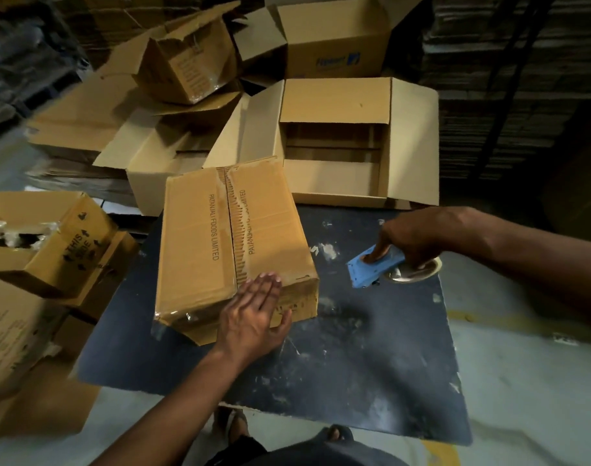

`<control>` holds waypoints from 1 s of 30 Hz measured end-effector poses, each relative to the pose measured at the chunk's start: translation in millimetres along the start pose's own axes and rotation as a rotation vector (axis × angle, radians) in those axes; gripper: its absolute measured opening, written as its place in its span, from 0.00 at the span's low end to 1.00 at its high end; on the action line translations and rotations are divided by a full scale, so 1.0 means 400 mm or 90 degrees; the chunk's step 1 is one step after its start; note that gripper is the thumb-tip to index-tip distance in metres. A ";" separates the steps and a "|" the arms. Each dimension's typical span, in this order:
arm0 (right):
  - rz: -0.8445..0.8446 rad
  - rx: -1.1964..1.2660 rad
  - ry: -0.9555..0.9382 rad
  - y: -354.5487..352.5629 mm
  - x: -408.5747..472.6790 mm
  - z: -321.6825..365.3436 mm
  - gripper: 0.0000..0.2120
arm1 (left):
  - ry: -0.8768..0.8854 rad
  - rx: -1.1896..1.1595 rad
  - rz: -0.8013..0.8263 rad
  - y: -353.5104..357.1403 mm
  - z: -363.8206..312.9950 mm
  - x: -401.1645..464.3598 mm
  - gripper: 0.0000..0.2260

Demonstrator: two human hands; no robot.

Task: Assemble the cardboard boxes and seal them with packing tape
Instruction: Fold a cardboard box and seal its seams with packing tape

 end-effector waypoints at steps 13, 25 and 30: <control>-0.059 0.035 -0.079 0.036 0.130 0.102 0.27 | 0.298 -0.034 0.320 -0.084 -0.010 0.289 0.39; 0.030 0.052 0.099 0.180 0.169 0.047 0.22 | 0.393 0.045 0.452 -0.013 -0.033 0.356 0.46; 0.045 0.147 0.027 0.289 0.186 -0.004 0.18 | 0.406 0.061 0.517 0.012 -0.053 0.384 0.48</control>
Point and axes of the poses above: each hand's wrist, its own x-axis towards the middle knuckle, its own y-axis out of the palm, z = x × y, the point moved 2 cm from there along x, towards the middle knuckle, and after that the axes turned 5 degrees about y, right-handed, at the moved point
